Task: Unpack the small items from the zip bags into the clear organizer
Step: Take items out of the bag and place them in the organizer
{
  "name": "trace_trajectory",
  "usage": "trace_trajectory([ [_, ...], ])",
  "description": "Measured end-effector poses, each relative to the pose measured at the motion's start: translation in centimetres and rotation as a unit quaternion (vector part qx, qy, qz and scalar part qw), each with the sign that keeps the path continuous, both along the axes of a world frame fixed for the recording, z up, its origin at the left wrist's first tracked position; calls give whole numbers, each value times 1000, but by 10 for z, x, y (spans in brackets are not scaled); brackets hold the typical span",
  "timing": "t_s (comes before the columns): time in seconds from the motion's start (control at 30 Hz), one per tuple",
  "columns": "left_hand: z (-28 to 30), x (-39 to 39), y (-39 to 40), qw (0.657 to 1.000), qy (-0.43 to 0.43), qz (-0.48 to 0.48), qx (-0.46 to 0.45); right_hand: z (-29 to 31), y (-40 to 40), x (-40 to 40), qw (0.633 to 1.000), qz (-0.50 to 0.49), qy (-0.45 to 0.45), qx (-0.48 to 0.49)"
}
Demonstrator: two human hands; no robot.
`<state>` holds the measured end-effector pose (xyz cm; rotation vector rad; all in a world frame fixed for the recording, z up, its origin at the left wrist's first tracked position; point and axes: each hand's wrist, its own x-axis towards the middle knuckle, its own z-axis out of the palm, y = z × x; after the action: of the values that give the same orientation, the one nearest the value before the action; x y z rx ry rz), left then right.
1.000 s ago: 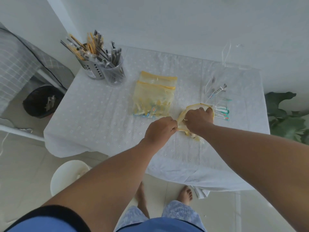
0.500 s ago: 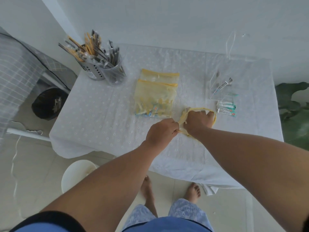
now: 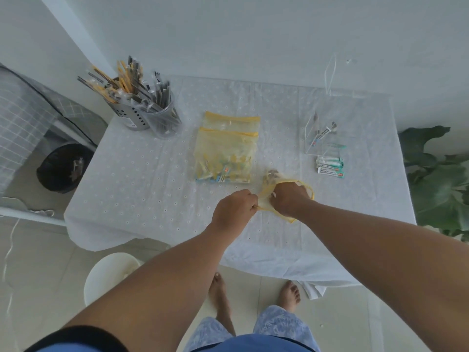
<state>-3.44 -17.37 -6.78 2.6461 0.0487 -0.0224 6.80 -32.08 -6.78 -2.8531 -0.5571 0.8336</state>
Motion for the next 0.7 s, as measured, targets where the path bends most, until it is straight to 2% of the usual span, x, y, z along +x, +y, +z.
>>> trace_trajectory([
  [0.13, 2, -3, 3, 999, 18, 34, -19, 17, -10, -5, 994, 90, -15, 62],
  [0.3, 7, 0, -2, 995, 28, 86, -40, 29, -15, -12, 973, 202, -95, 54],
  [0.4, 6, 3, -1, 992, 41, 108, -46, 37, -15, -11, 973, 189, -101, 82],
  [0.7, 8, 7, -4, 992, 57, 106, -41, 54, -37, -2, 966, 58, -57, 243],
])
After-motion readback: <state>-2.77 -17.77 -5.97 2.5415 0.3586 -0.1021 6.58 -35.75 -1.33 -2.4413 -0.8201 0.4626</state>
